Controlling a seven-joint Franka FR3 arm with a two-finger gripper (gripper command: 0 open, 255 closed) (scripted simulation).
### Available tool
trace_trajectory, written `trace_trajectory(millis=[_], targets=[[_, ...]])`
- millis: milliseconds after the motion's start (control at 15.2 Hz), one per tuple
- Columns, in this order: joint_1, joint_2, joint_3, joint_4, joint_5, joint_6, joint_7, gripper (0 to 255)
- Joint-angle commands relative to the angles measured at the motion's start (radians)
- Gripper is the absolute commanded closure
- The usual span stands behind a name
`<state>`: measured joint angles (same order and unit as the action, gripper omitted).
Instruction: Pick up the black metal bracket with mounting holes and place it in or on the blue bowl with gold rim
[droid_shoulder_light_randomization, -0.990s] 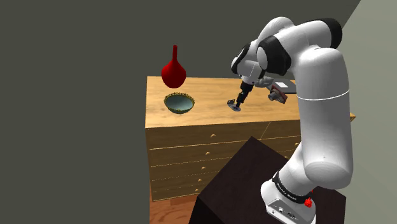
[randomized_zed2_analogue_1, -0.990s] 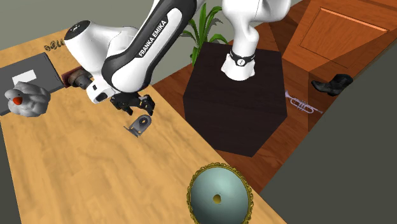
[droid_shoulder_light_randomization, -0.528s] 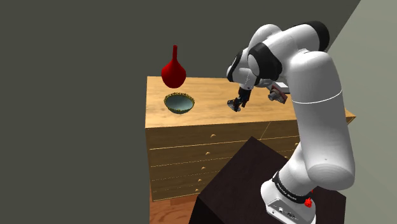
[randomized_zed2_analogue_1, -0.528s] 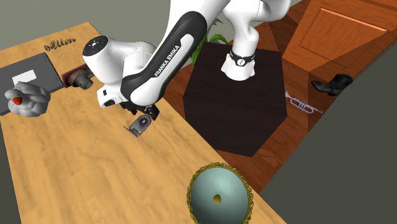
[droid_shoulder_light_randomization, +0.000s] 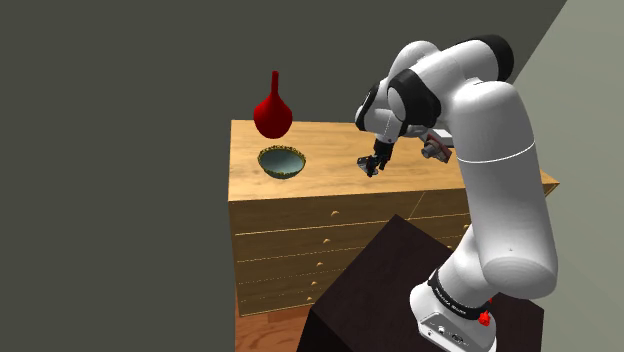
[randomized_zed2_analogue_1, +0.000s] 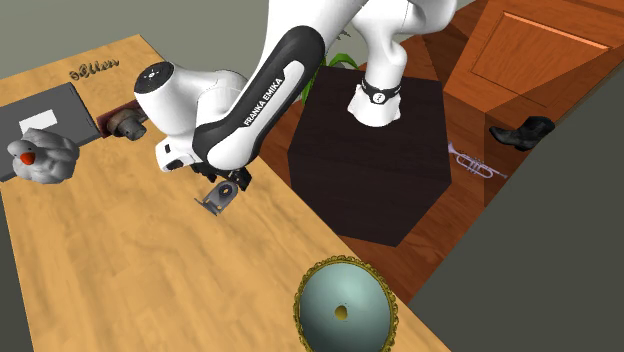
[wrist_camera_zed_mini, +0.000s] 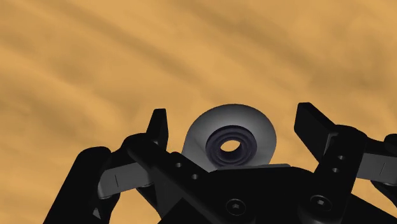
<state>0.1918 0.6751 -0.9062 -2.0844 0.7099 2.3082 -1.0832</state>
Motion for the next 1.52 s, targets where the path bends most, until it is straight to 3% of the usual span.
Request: trace_trajectory(millis=[0, 594, 1452], targets=[[0.000, 0.000, 0.000, 0.000, 0.000, 0.000, 0.000, 255], [0.000, 0.000, 0.000, 0.000, 0.000, 0.000, 0.000, 255], [0.108, -0.121, -0.143, -0.005, -0.131, -0.100, 0.074, 255]])
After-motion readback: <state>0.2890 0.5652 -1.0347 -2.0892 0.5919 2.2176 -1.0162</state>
